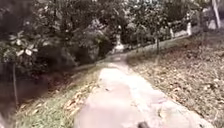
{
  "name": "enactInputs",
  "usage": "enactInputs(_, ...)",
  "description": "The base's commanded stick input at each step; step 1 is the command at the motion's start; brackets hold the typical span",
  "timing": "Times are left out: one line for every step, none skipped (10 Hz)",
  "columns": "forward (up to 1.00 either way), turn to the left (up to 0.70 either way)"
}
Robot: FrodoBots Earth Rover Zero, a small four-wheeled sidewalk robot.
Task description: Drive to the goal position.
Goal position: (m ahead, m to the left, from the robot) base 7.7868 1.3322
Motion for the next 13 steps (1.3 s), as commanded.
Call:
enactInputs(0.85,-0.11)
enactInputs(0.85,0.00)
enactInputs(0.85,0.00)
enactInputs(0.85,0.00)
enactInputs(0.85,0.00)
enactInputs(0.85,-0.10)
enactInputs(0.85,-0.23)
enactInputs(0.85,-0.30)
enactInputs(0.85,-0.14)
enactInputs(0.85,0.00)
enactInputs(0.85,0.00)
enactInputs(0.85,0.00)
enactInputs(0.85,0.00)
